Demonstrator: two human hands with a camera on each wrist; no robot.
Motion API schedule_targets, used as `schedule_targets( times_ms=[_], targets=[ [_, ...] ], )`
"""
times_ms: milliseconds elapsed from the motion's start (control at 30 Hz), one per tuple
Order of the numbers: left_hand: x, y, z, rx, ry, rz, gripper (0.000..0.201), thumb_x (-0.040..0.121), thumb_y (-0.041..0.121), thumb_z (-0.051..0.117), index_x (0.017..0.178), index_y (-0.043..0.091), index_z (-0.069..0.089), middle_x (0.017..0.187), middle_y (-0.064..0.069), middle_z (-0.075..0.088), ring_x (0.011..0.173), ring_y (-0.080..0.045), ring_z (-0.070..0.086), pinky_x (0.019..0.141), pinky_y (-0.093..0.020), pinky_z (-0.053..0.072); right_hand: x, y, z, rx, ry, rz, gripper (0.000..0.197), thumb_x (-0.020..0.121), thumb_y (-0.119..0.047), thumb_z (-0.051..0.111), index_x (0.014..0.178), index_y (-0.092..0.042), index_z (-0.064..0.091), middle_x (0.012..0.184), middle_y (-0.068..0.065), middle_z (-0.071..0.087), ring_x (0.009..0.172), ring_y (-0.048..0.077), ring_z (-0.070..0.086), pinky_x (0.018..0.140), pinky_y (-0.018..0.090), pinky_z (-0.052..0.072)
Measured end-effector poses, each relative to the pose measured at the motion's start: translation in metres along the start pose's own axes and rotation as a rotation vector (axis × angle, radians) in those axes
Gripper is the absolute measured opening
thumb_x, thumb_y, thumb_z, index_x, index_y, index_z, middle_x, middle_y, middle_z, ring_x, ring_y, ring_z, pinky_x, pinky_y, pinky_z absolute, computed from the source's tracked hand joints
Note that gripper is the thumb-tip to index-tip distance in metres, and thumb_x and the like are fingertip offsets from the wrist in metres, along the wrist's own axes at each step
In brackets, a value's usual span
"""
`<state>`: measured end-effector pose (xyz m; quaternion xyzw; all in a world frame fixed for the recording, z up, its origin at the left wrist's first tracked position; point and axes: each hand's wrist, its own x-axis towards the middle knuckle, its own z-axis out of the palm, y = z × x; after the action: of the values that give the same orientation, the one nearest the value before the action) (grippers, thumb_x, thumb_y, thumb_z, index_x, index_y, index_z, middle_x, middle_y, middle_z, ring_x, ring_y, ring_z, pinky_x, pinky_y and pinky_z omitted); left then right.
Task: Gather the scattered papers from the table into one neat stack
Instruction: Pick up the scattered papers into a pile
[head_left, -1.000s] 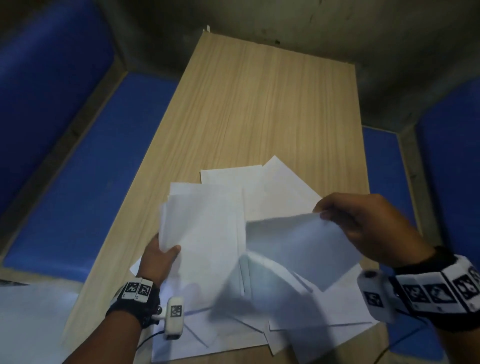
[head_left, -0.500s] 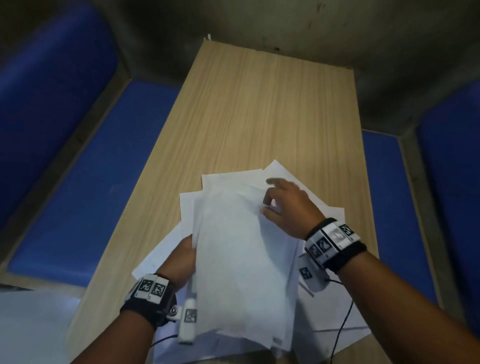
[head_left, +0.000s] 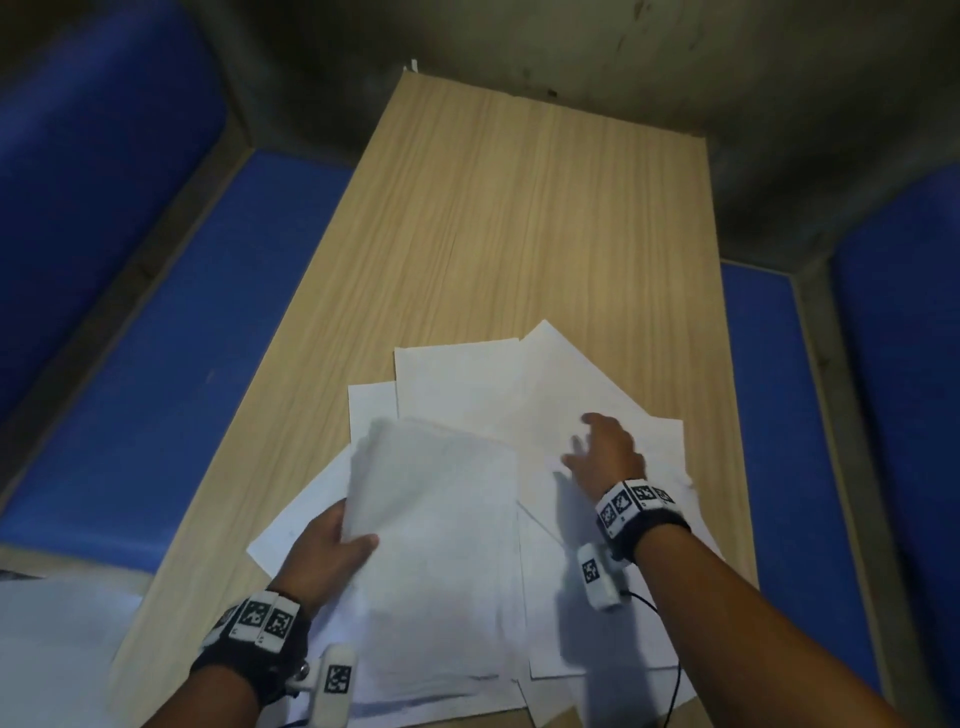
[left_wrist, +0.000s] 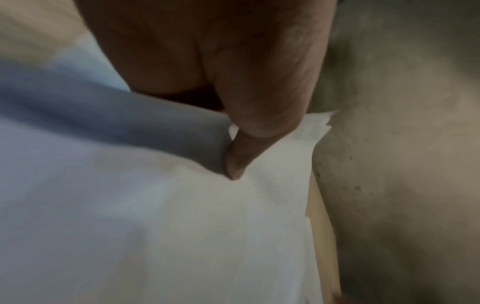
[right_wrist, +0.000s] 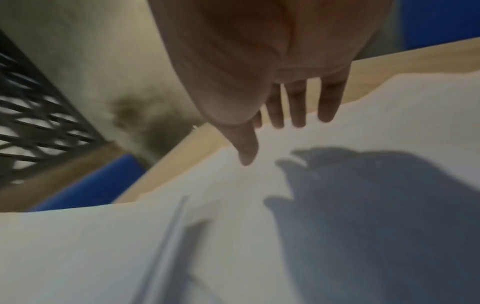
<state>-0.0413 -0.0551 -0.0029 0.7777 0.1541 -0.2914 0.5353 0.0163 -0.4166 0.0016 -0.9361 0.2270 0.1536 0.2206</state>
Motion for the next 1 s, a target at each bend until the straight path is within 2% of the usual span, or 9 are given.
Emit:
schedule_targets(
  times_ms=[133,233,333,433,533,633,800,900,1000],
  targets=[
    [-0.002,-0.008,-0.025,-0.154,0.134,0.002,0.037,0.094,0.001,0.065,0.129,0.014,0.063,0.110,-0.007,0.077,0.098,-0.027,0.073,0.080,-0.038,0.056,0.025,0.040,-0.004,-0.261,-0.073,0.180,0.094,0.073,-0.045,0.077,0.147,-0.019,0.026,0.149,0.006,0.038,0.133,0.031,0.041,0.100,0.053,0.042],
    [-0.003,-0.012,-0.042,-0.284,0.164,0.004,0.039,0.092,0.000,0.070,0.127,0.016,0.064,0.108,-0.005,0.080,0.098,-0.029,0.075,0.082,-0.045,0.058,0.039,0.046,-0.007,-0.377,-0.089,0.215,0.096,0.062,-0.055,0.081,0.139,-0.019,0.035,0.137,0.006,0.047,0.127,0.031,0.045,0.093,0.052,0.041],
    [0.000,-0.021,-0.053,-0.369,0.198,-0.017,0.044,0.080,0.008,0.076,0.121,0.020,0.066,0.107,-0.005,0.081,0.097,-0.031,0.077,0.082,-0.048,0.058,0.050,0.045,-0.011,-0.424,-0.094,0.174,0.073,0.059,-0.054,0.084,0.117,-0.023,0.052,0.119,0.002,0.058,0.117,0.028,0.048,0.085,0.045,0.035],
    [0.003,-0.028,-0.058,-0.413,0.230,-0.031,0.042,0.091,-0.005,0.067,0.127,0.015,0.063,0.109,-0.008,0.079,0.099,-0.035,0.074,0.084,-0.049,0.057,0.053,0.043,-0.019,-0.422,-0.040,0.077,0.038,0.071,-0.039,0.077,0.103,-0.022,0.066,0.106,0.005,0.061,0.112,0.029,0.053,0.080,0.039,0.039],
    [0.007,-0.036,-0.060,-0.414,0.236,-0.043,0.045,0.092,-0.003,0.066,0.135,0.011,0.060,0.117,-0.014,0.076,0.105,-0.041,0.071,0.091,-0.056,0.055,0.047,0.040,-0.032,-0.052,-0.021,-0.033,0.004,0.080,-0.013,0.069,0.080,-0.010,0.067,0.079,0.008,0.060,0.075,0.027,0.058,0.053,0.022,0.042],
    [0.010,-0.041,-0.061,-0.398,0.237,-0.043,0.048,0.090,0.001,0.071,0.135,0.013,0.061,0.120,-0.015,0.075,0.107,-0.041,0.071,0.095,-0.061,0.053,0.038,0.037,-0.059,0.250,0.012,-0.066,0.011,0.084,-0.011,0.069,0.079,-0.011,0.059,0.074,0.013,0.064,0.060,0.022,0.052,0.052,0.027,0.039],
    [0.011,-0.045,-0.064,-0.390,0.255,-0.053,0.045,0.095,-0.001,0.064,0.136,0.015,0.061,0.122,-0.014,0.074,0.110,-0.041,0.069,0.099,-0.063,0.050,0.009,0.047,-0.084,0.176,-0.208,-0.150,0.014,0.076,-0.011,0.076,0.074,-0.008,0.062,0.070,0.004,0.062,0.064,0.018,0.055,0.059,0.030,0.038],
    [0.009,-0.044,-0.065,-0.412,0.260,-0.081,0.038,0.096,-0.001,0.062,0.129,0.018,0.063,0.120,-0.014,0.074,0.108,-0.041,0.069,0.098,-0.061,0.051,-0.015,0.071,-0.054,-0.047,-0.400,-0.140,0.020,0.073,-0.017,0.075,0.069,-0.026,0.058,0.081,-0.001,0.066,0.079,0.020,0.062,0.067,0.030,0.041],
    [0.005,-0.040,-0.062,-0.432,0.253,-0.092,0.037,0.097,-0.001,0.060,0.131,0.015,0.062,0.120,-0.018,0.072,0.107,-0.042,0.068,0.096,-0.060,0.051,-0.032,0.091,-0.022,-0.339,-0.497,-0.217,0.039,0.081,-0.013,0.065,0.117,-0.027,0.061,0.120,0.004,0.063,0.106,0.024,0.061,0.081,0.029,0.046]
  ],
)
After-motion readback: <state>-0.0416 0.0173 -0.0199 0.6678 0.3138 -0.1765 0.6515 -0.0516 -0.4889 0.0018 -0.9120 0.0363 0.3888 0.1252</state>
